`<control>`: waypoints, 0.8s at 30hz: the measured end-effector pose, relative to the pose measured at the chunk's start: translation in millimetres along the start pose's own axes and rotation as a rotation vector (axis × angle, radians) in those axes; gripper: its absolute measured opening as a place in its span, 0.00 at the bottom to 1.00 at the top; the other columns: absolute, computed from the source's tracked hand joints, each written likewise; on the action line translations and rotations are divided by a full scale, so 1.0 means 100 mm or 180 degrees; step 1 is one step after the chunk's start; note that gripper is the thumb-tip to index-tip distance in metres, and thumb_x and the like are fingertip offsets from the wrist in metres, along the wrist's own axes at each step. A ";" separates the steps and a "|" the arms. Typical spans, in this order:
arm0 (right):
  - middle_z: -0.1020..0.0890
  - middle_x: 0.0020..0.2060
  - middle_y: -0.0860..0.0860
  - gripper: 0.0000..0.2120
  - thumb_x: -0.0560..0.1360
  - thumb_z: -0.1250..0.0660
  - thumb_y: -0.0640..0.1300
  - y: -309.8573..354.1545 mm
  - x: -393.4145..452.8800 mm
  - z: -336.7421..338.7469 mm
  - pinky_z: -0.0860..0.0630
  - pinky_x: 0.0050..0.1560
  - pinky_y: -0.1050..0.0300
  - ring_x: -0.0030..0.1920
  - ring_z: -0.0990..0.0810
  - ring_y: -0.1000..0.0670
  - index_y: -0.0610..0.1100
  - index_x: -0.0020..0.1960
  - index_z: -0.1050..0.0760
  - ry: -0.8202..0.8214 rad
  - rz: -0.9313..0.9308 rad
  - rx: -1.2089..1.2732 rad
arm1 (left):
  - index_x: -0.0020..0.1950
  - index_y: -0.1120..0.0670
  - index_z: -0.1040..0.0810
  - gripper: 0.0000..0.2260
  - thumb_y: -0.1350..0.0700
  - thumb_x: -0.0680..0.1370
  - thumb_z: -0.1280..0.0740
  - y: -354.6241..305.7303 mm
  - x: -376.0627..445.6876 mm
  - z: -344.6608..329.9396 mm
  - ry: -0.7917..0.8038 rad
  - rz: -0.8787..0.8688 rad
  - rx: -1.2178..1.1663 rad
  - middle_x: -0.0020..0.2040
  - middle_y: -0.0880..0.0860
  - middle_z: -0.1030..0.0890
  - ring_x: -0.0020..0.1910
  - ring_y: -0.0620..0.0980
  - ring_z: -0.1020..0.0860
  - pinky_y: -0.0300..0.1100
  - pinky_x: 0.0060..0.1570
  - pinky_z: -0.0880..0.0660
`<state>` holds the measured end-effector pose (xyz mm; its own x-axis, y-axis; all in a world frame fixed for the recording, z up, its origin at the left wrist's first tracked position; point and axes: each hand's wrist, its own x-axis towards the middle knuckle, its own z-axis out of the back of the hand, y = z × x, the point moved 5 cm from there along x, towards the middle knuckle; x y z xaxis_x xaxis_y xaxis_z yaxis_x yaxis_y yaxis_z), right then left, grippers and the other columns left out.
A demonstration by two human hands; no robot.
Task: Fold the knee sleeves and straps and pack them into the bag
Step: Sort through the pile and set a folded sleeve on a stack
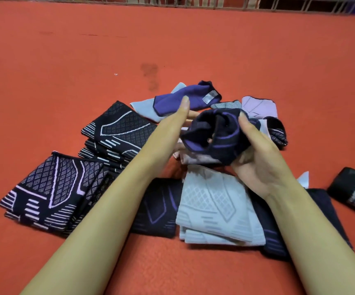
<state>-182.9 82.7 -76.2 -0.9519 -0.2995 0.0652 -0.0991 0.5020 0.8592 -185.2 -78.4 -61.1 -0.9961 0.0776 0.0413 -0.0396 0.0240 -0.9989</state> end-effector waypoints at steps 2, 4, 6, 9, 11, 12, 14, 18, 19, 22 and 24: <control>0.17 0.63 0.40 0.17 0.84 0.39 0.46 0.04 0.02 0.06 0.25 0.70 0.40 0.66 0.19 0.42 0.38 0.66 0.21 -0.0160 0.0094 -0.0229 | 0.64 0.48 0.18 0.24 0.32 0.82 0.40 0.02 -0.01 0.01 0.0323 0.0063 -0.0069 0.60 0.49 0.15 0.62 0.48 0.17 0.53 0.62 0.20; 0.17 0.63 0.40 0.16 0.85 0.41 0.43 0.05 0.04 0.09 0.25 0.70 0.39 0.66 0.19 0.41 0.36 0.68 0.23 -0.0211 0.0150 -0.0471 | 0.70 0.43 0.25 0.24 0.35 0.78 0.31 0.04 -0.03 0.01 0.0464 -0.0277 0.0646 0.65 0.44 0.19 0.66 0.42 0.21 0.46 0.65 0.22; 0.17 0.62 0.39 0.16 0.86 0.42 0.40 0.05 0.04 0.14 0.25 0.70 0.39 0.66 0.19 0.40 0.36 0.69 0.24 -0.0223 0.0240 -0.0706 | 0.72 0.42 0.32 0.28 0.41 0.76 0.25 0.06 -0.03 0.04 0.0203 -0.0689 0.1362 0.67 0.40 0.25 0.65 0.35 0.25 0.36 0.61 0.25; 0.17 0.62 0.39 0.15 0.86 0.41 0.39 0.08 0.04 0.18 0.26 0.71 0.39 0.66 0.19 0.41 0.35 0.69 0.24 -0.0241 0.0327 -0.0831 | 0.63 0.45 0.27 0.18 0.48 0.77 0.24 0.07 0.00 0.06 -0.0239 -0.1152 0.1697 0.60 0.41 0.23 0.59 0.39 0.23 0.40 0.55 0.22; 0.16 0.62 0.40 0.15 0.86 0.41 0.39 0.10 0.03 0.18 0.26 0.71 0.39 0.65 0.18 0.41 0.36 0.68 0.23 -0.0199 0.0320 -0.0862 | 0.52 0.43 0.22 0.08 0.49 0.78 0.25 0.07 0.02 0.08 -0.0416 -0.1261 0.1821 0.53 0.43 0.21 0.54 0.43 0.21 0.44 0.53 0.21; 0.16 0.61 0.40 0.14 0.85 0.41 0.39 0.11 0.03 0.18 0.26 0.70 0.40 0.65 0.18 0.41 0.37 0.67 0.22 -0.0179 0.0310 -0.0880 | 0.47 0.43 0.21 0.06 0.50 0.78 0.25 0.08 0.03 0.09 -0.0458 -0.1280 0.1894 0.50 0.44 0.22 0.51 0.45 0.20 0.44 0.52 0.21; 0.15 0.60 0.41 0.13 0.85 0.40 0.39 0.11 0.03 0.19 0.23 0.67 0.44 0.64 0.17 0.42 0.39 0.66 0.22 -0.0203 0.0307 -0.0910 | 0.43 0.46 0.20 0.06 0.51 0.79 0.27 0.07 0.03 0.10 -0.0403 -0.1273 0.1853 0.45 0.44 0.22 0.45 0.44 0.21 0.41 0.47 0.24; 0.14 0.57 0.42 0.12 0.83 0.34 0.41 0.18 0.06 0.33 0.18 0.56 0.49 0.58 0.15 0.44 0.39 0.64 0.20 -0.0712 0.0468 -0.0689 | 0.41 0.62 0.24 0.16 0.51 0.81 0.30 0.01 0.05 0.20 -0.0343 -0.1147 0.1030 0.37 0.55 0.28 0.40 0.46 0.30 0.43 0.43 0.34; 0.14 0.55 0.43 0.10 0.82 0.32 0.42 0.21 0.07 0.41 0.17 0.51 0.50 0.56 0.15 0.44 0.41 0.62 0.19 -0.0911 0.0517 -0.0665 | 0.44 0.67 0.25 0.20 0.49 0.81 0.29 0.00 0.07 0.25 -0.0382 -0.1141 0.0766 0.39 0.56 0.28 0.42 0.49 0.29 0.46 0.46 0.33; 0.13 0.49 0.48 0.08 0.81 0.30 0.45 0.32 0.07 0.57 0.18 0.43 0.55 0.49 0.14 0.48 0.44 0.57 0.17 -0.1267 0.0636 -0.0709 | 0.51 0.68 0.19 0.17 0.52 0.80 0.29 0.00 0.09 0.35 -0.0560 -0.0946 -0.0079 0.50 0.60 0.17 0.52 0.55 0.20 0.53 0.58 0.26; 0.12 0.47 0.48 0.08 0.81 0.31 0.46 0.35 0.07 0.61 0.18 0.42 0.56 0.46 0.14 0.49 0.43 0.56 0.16 -0.1320 0.0651 -0.0693 | 0.55 0.65 0.16 0.10 0.59 0.82 0.33 -0.02 0.08 0.38 -0.0589 -0.0878 -0.0538 0.56 0.64 0.15 0.56 0.57 0.18 0.52 0.61 0.23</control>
<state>-210.9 148.1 -76.6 -0.9849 0.1566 0.0743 0.1221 0.3227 0.9386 -195.6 -115.8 -60.0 -0.9477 -0.1360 0.2886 -0.3105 0.1843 -0.9326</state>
